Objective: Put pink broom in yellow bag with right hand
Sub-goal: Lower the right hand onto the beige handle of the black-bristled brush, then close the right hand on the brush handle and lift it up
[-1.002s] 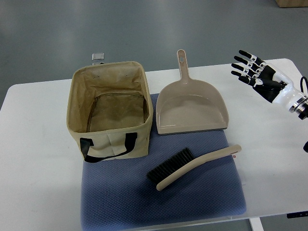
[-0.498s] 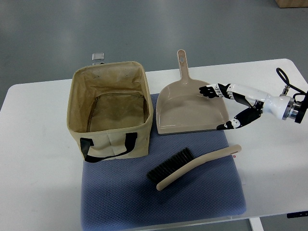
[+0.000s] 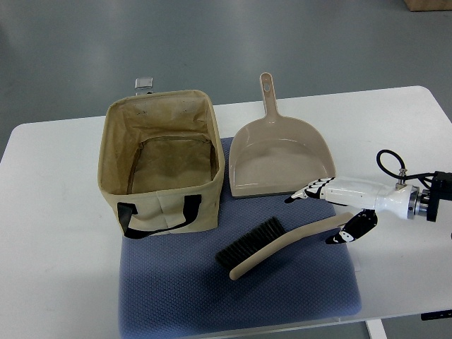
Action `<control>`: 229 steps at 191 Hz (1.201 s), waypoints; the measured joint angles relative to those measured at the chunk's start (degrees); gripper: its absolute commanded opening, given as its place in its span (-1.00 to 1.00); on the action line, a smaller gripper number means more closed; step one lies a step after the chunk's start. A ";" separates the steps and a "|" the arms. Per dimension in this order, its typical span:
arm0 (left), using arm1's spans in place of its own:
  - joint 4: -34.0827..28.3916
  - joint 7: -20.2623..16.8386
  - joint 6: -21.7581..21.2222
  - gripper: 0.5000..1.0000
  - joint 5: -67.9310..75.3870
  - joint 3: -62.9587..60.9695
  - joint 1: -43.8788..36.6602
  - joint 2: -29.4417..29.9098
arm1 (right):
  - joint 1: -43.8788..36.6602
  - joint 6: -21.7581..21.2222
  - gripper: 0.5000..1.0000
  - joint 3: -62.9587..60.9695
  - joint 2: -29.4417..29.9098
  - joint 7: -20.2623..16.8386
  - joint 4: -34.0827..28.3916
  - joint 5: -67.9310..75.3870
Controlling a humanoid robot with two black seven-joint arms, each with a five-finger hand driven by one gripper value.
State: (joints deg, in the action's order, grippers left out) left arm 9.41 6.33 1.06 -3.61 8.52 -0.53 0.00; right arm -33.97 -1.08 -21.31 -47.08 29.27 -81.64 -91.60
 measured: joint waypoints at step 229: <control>0.00 0.00 0.00 1.00 0.00 0.00 -0.01 0.00 | 0.83 5.81 -0.92 4.18 5.46 -8.72 2.85 -7.99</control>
State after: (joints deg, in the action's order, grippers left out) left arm 9.40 6.33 1.06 -3.61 8.52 -0.54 0.00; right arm -33.13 4.73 -17.13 -41.62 20.55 -78.79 -99.60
